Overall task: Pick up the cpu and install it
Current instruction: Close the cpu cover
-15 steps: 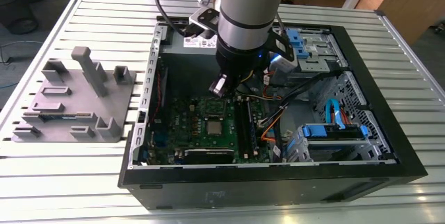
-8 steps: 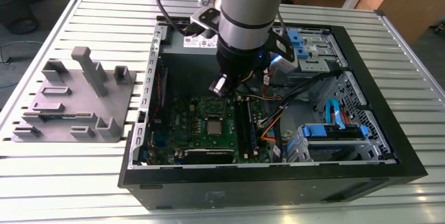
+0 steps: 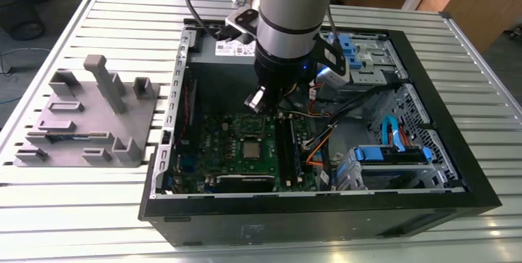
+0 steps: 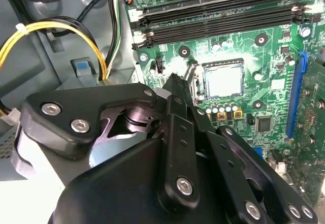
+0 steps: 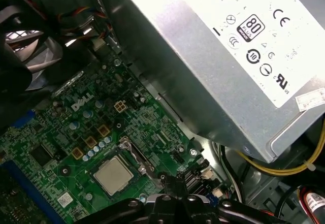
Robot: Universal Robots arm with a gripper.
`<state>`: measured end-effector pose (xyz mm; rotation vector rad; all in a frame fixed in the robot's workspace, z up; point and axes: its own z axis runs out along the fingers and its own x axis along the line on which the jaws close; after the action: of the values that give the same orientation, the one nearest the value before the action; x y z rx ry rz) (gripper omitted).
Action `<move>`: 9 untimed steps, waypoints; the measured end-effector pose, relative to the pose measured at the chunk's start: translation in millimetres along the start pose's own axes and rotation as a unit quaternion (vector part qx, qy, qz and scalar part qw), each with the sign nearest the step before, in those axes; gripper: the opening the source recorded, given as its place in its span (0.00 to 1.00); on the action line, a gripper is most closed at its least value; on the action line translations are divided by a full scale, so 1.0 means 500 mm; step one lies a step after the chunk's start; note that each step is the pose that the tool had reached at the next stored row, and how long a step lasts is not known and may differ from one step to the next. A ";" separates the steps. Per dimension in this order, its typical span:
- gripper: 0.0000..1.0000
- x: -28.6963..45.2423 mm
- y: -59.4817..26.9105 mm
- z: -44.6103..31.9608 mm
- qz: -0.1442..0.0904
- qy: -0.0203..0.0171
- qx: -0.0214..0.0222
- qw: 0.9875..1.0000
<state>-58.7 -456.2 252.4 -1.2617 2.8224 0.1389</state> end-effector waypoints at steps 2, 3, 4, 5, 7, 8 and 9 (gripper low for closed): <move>0.13 0.000 0.000 0.000 0.004 0.000 0.000 1.000; 0.13 0.000 0.000 0.000 0.005 0.000 0.000 1.000; 0.13 0.000 0.000 0.000 0.006 0.000 0.000 1.000; 0.13 0.000 0.000 0.000 0.006 0.000 0.000 1.000; 0.13 0.000 0.000 0.000 0.006 0.000 0.001 1.000; 0.13 0.000 0.000 0.000 0.008 0.000 0.001 1.000; 0.13 0.000 0.000 0.000 0.010 0.000 0.001 1.000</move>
<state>-58.7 -456.2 252.3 -1.2333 2.8344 0.1368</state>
